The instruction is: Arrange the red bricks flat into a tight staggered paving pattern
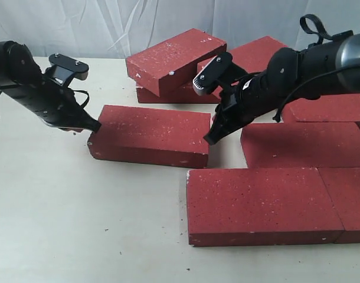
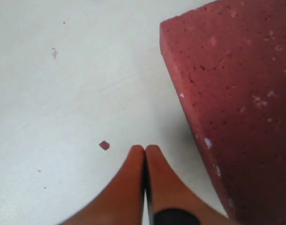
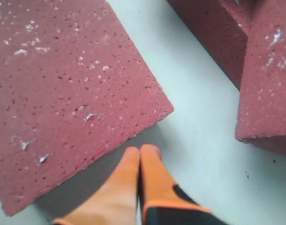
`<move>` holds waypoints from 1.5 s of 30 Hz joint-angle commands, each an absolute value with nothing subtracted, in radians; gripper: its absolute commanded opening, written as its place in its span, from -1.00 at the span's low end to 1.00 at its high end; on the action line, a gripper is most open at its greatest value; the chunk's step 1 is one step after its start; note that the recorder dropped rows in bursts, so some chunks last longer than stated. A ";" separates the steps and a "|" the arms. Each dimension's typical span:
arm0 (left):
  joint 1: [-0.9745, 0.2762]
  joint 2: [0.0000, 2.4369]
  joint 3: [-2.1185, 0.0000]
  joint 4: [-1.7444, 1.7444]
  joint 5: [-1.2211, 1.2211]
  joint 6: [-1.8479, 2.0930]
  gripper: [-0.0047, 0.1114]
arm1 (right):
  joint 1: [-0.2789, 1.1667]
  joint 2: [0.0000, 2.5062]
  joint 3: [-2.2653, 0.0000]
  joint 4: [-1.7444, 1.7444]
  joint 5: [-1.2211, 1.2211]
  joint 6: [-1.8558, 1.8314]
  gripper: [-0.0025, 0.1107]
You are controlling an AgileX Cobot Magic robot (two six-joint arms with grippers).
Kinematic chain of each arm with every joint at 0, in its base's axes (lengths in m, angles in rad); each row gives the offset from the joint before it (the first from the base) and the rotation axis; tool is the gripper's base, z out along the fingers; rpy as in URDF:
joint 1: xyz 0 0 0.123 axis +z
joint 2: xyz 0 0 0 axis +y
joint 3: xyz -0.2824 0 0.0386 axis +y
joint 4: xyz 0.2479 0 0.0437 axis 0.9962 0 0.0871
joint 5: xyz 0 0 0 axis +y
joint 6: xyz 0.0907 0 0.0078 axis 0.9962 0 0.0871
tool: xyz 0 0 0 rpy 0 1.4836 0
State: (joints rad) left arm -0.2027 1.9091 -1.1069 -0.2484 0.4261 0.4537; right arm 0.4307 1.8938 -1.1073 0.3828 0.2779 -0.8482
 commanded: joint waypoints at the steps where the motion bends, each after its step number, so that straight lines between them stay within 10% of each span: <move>1: -0.202 1.913 -1.103 -0.260 0.431 0.449 -0.92 | 0.453 1.793 -1.112 0.502 0.368 -0.834 -0.97; 16: -0.202 1.914 -1.102 -0.316 0.446 0.449 -0.92 | 0.689 1.918 -1.257 0.656 0.746 -1.149 -0.97; 45: -0.239 1.990 -1.108 -0.371 0.300 0.455 -0.92 | 0.687 2.082 -1.334 0.362 0.485 -0.873 -0.97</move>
